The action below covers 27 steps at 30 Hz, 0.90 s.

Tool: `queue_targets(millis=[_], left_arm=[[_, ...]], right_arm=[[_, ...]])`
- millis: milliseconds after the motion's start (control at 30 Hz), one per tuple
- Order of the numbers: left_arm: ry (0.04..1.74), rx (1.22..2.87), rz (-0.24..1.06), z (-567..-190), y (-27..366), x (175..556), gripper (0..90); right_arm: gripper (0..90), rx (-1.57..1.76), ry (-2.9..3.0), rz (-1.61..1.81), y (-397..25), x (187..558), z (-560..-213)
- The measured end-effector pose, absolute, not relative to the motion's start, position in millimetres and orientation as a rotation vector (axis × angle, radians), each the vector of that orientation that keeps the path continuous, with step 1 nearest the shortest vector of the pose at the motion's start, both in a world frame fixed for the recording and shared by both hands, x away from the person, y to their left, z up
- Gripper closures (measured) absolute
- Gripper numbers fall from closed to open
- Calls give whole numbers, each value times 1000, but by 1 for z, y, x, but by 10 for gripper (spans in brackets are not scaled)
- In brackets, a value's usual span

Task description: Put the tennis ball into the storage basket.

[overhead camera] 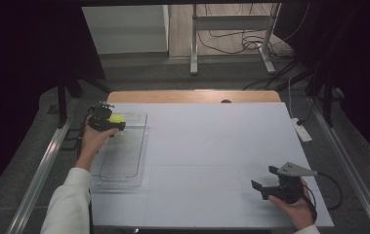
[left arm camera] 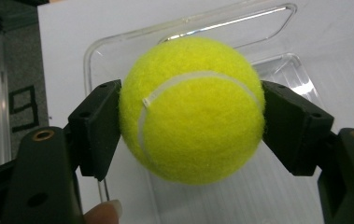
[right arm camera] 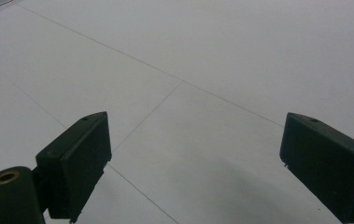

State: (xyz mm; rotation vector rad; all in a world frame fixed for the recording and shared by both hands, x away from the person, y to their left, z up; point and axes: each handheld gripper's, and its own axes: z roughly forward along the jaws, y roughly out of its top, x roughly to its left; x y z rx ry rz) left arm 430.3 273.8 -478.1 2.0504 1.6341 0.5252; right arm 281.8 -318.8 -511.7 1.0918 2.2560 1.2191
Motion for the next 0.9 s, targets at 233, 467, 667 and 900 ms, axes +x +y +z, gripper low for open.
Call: queue_targets(millis=[233, 467, 667, 900], left_arm=[[1620, 2075, 513, -479, 268, 431, 266], [1636, 2100, 468, -484, 264, 433, 266], [1651, 2136, 440, -490, 259, 436, 266], [1669, 2162, 435, -496, 257, 438, 264]], right_arm=[[92, 1091, 2258, 1217, -319, 282, -512], [92, 1091, 2257, 1218, -319, 282, -512], [92, 1091, 2257, 1217, -319, 282, -512], [93, 1091, 2258, 1219, -319, 282, -512]])
